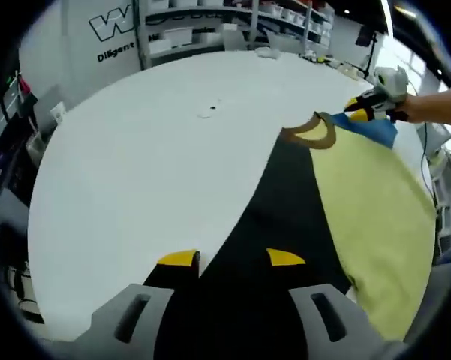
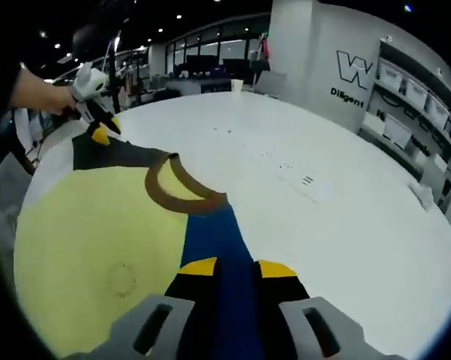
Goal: Fold the garment on the visible template until the final outline fits inside the template.
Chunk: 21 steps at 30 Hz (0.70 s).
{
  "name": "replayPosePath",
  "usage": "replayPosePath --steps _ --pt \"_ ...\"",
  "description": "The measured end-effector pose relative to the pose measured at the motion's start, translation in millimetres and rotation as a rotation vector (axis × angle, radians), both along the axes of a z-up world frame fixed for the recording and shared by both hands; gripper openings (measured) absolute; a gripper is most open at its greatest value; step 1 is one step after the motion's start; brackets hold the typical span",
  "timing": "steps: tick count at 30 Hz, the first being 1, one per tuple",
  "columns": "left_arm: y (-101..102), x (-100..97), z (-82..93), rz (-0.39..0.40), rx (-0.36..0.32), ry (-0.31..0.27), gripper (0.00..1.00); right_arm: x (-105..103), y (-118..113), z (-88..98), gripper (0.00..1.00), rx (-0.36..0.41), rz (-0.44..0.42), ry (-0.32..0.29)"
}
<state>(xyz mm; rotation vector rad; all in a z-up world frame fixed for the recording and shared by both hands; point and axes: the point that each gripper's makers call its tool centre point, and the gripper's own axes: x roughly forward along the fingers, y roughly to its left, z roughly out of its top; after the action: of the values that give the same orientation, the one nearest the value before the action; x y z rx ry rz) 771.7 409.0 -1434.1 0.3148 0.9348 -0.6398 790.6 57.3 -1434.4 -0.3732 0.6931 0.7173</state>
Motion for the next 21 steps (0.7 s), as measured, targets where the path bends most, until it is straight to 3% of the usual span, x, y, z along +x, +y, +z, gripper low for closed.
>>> replayPosePath --steps 4,6,10,13,15,21 --pt "-8.7 2.1 -5.7 -0.030 -0.012 0.051 0.29 3.9 0.1 -6.5 0.16 0.004 -0.014 0.025" --pt "-6.3 4.3 -8.6 -0.054 0.027 0.047 0.27 3.9 -0.7 -11.0 0.15 -0.017 -0.004 0.030" --pt "-5.9 6.8 -9.7 -0.049 0.015 0.067 0.21 7.3 -0.5 -9.1 0.14 0.007 -0.020 0.032" --pt "-11.8 -0.5 -10.3 -0.090 0.028 0.066 0.14 4.9 2.1 -9.6 0.01 0.006 -0.003 0.029" --pt "-16.0 -3.4 -10.7 -0.113 0.030 0.071 0.08 6.9 1.1 -9.8 0.00 0.008 -0.023 0.027" --pt "-9.3 -2.7 -11.2 -0.009 0.020 0.089 0.07 10.4 -4.1 -9.8 0.00 -0.046 -0.028 0.004"
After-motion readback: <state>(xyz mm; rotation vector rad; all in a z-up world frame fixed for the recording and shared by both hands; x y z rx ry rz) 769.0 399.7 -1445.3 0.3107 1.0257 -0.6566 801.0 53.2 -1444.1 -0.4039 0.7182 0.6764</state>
